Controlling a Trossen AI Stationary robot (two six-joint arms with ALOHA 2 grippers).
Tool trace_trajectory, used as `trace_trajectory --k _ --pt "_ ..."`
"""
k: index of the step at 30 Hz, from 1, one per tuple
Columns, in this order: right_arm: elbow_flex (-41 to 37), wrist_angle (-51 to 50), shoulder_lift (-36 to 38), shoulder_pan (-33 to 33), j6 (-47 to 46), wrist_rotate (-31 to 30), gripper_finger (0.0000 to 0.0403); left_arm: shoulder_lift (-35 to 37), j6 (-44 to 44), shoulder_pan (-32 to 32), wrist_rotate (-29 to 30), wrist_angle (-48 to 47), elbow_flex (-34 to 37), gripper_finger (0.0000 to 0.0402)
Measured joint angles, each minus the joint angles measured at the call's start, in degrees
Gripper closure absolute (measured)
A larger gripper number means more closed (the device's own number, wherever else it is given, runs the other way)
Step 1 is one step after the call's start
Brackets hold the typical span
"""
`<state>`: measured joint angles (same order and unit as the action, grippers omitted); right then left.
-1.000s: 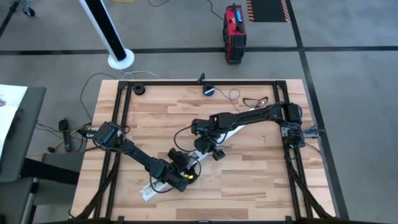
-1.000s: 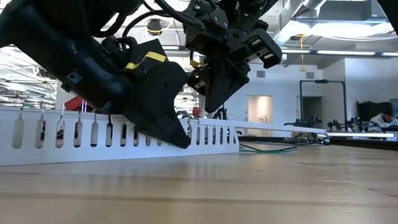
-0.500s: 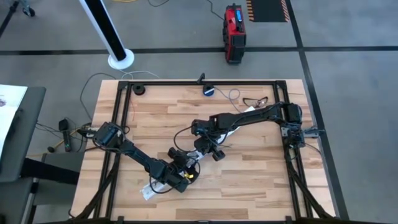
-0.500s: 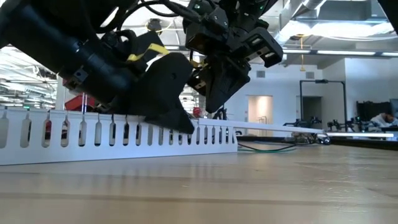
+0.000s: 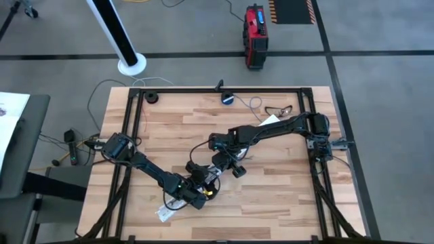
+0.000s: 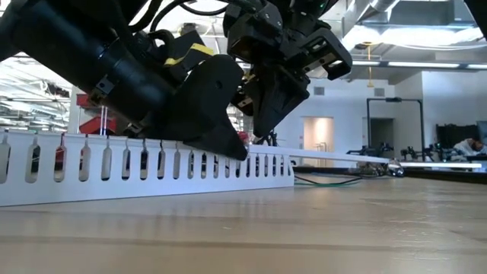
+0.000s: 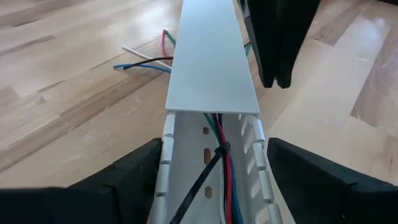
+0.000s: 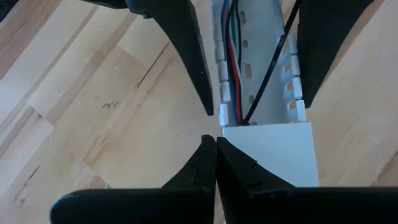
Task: Ziptie cables
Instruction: Close the white cable duct
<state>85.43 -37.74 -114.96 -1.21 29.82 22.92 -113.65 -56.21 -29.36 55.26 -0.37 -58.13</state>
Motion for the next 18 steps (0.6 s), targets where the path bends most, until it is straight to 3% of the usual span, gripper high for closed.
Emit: trace_trajectory --k 9,18 --pt "0.00 0.57 0.00 0.04 -0.88 0.00 0.0397 -3.89 -0.85 0.00 -2.80 5.39 -0.87 0.0118" --pt "-0.02 0.44 0.00 0.02 -1.13 0.02 0.0397 -4.24 2.01 -0.09 -1.25 4.64 -2.03 0.0118"
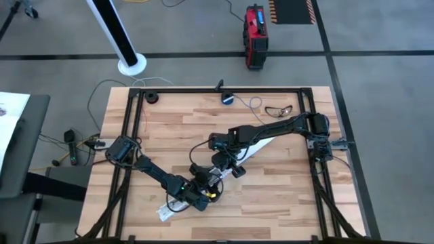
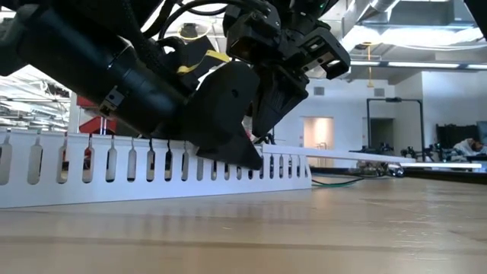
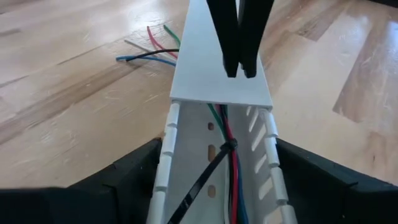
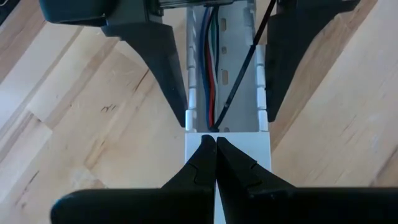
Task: Ziptie cables
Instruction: Close the white cable duct
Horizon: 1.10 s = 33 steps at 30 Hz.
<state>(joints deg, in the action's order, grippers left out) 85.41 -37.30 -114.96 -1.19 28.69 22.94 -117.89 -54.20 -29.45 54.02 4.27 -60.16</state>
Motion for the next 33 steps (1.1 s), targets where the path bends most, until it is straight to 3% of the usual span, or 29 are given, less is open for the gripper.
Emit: trace_trajectory --k 20,27,33 --pt "0.00 -0.48 0.00 0.02 -0.22 0.00 0.0397 0.08 1.22 -0.02 -2.27 -4.90 -0.13 0.0118" --pt "0.00 -0.48 0.00 0.02 -0.24 0.00 0.0397 0.00 5.47 0.49 -1.98 -4.59 -0.07 0.0118" --pt "0.00 -0.51 0.00 0.02 -0.40 0.15 0.0397 -0.02 1.79 1.09 -2.33 -4.74 -0.04 0.0118"
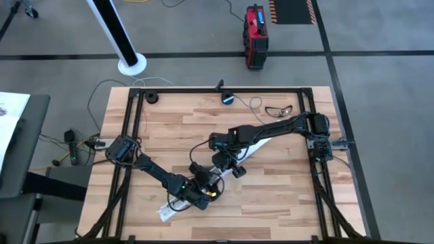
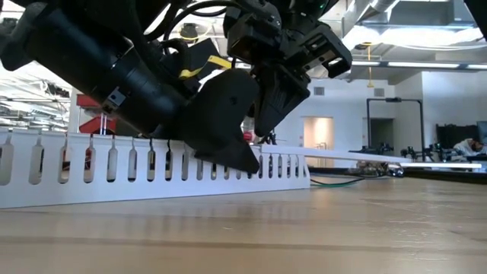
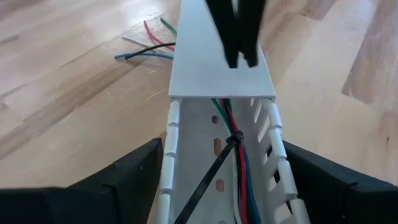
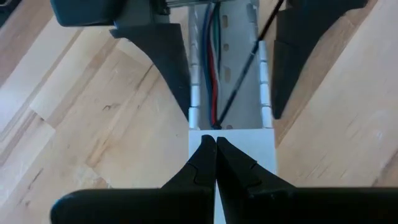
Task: Ziptie cables
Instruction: Close the white cable duct
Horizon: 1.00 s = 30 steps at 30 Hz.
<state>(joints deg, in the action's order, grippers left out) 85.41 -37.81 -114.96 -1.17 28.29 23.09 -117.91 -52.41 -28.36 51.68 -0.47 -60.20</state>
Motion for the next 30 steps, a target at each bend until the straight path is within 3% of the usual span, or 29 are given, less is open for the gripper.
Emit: trace_trajectory --k 4,30 --pt "0.00 -0.17 0.00 0.00 0.01 1.87 0.0397 -0.07 -2.97 0.03 2.39 -0.20 0.07 0.0118" --pt "-0.02 -1.81 2.64 -0.09 1.99 2.67 0.0397 -0.07 2.67 0.11 3.45 -0.03 0.09 0.0118"
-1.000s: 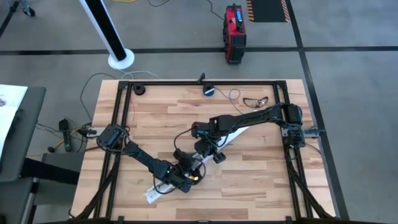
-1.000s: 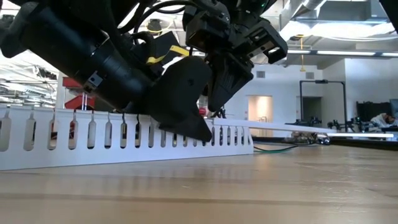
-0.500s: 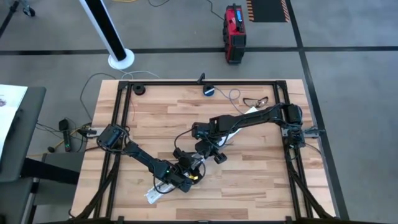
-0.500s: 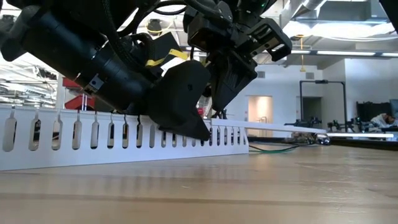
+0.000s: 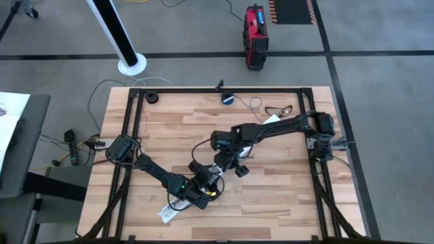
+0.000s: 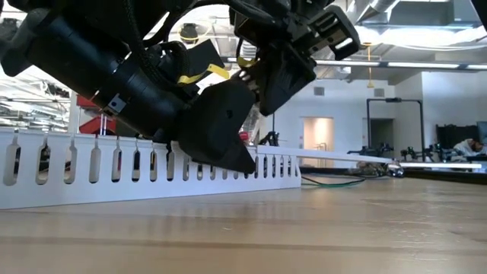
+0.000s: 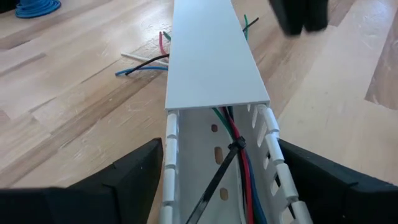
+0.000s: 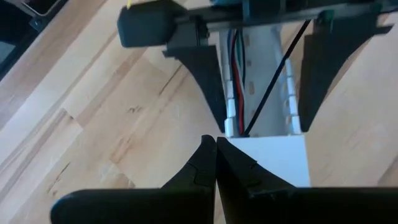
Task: Ziptie cables
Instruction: Close the white cable duct
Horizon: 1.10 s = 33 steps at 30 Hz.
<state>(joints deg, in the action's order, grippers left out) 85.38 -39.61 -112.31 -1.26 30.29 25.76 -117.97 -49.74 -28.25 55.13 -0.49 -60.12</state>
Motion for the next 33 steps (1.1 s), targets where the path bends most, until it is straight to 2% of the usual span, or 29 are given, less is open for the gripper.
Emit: trace_trajectory --k 12,21,33 --pt "0.00 1.92 0.70 0.29 0.15 -0.25 0.0400 0.00 -0.39 0.00 -0.15 0.27 0.00 0.0118" --pt "-0.49 4.51 0.53 1.17 0.13 -0.28 0.0400 -0.07 -1.68 0.00 2.80 0.07 0.02 0.0118" --pt "-1.79 5.82 0.50 1.80 -1.40 -0.31 0.0400 -0.13 -2.30 -0.14 -1.64 -0.02 -0.01 0.0118"
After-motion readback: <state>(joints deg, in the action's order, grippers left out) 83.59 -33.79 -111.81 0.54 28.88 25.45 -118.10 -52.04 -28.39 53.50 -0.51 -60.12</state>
